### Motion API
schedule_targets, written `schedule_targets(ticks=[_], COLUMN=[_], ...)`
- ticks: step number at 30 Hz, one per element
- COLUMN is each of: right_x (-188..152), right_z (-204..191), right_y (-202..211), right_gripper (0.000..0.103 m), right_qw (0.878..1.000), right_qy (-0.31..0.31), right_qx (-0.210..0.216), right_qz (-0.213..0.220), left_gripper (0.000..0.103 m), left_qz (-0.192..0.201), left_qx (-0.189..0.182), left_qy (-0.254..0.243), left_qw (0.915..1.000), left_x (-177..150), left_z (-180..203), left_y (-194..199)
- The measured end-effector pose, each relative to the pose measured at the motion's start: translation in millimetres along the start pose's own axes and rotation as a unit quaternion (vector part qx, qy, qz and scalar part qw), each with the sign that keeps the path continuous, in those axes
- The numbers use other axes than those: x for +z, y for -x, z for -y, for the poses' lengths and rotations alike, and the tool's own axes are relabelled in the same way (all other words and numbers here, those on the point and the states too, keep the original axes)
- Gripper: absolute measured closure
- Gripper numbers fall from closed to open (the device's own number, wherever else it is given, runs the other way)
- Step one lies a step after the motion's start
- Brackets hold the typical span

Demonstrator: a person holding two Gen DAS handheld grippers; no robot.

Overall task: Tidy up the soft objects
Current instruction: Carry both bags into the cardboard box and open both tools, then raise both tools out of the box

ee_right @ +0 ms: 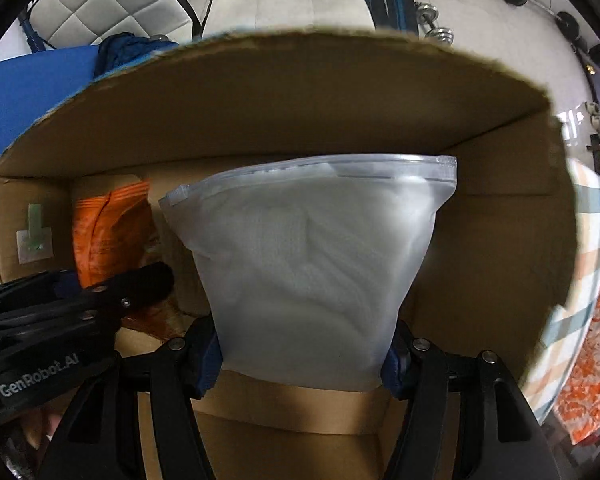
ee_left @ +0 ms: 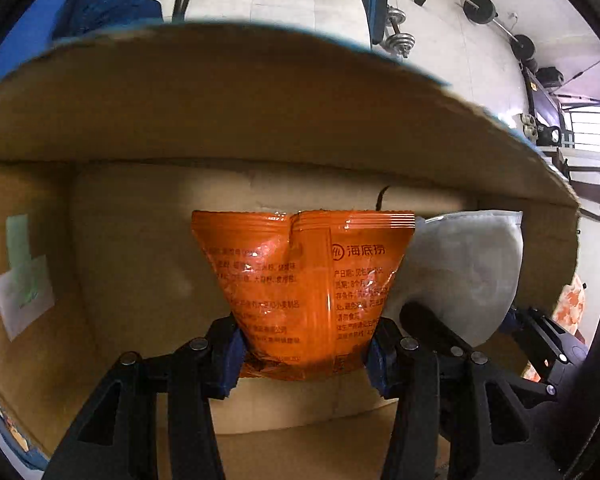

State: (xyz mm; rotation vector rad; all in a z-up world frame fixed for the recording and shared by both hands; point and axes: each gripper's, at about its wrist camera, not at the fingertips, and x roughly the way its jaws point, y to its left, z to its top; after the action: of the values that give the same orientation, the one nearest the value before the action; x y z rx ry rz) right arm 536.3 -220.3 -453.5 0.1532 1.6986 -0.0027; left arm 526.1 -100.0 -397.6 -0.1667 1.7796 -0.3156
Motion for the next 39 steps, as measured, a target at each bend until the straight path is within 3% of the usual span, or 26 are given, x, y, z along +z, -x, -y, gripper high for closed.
schedule_targets(ticks=[9,16,18,20,25,30,34,39], right_x=[7,16,15,9,-7,-29,-55,-92], right_z=[6,0,0,0,-1,-4,-7,-11], right_y=[-11,-3,5,9,32,52,60,76], right_gripper=[0.031,0.024,0.015,0.004,0.004,0.000,0.000,0.000], right_qw=[1.000,1.000,1.000,1.000,0.999,0.999,0.999,0.998], right_qy=[0.008,0.016,0.015,0.015,0.028,0.027,0.024,0.021], right_qx=[0.003,-0.009,-0.007,-0.004,-0.030,-0.027,-0.015,-0.015], right_qz=[-0.023,-0.020,-0.015,-0.010,0.013,0.026,0.032,0.056], left_gripper=[0.054,0.053,0.053,0.051,0.028,0.025,0.015,0.014], left_qz=[0.005,0.006,0.012,0.018,0.012,0.044,0.078,0.106], left_qx=[0.043,0.049,0.050,0.046,0.080,0.085,0.101,0.104], left_qy=[-0.011,-0.011,-0.014,-0.018,-0.016,-0.021,-0.026,-0.029], left_qw=[0.9990,0.9987,0.9986,0.9986,0.9966,0.9952,0.9915,0.9885], left_x=[-4,-15,-22,-28,-42,-68,-98,-130], left_z=[4,9,12,15,14,13,16,12], left_y=[4,28,35,49,54,71,85,98])
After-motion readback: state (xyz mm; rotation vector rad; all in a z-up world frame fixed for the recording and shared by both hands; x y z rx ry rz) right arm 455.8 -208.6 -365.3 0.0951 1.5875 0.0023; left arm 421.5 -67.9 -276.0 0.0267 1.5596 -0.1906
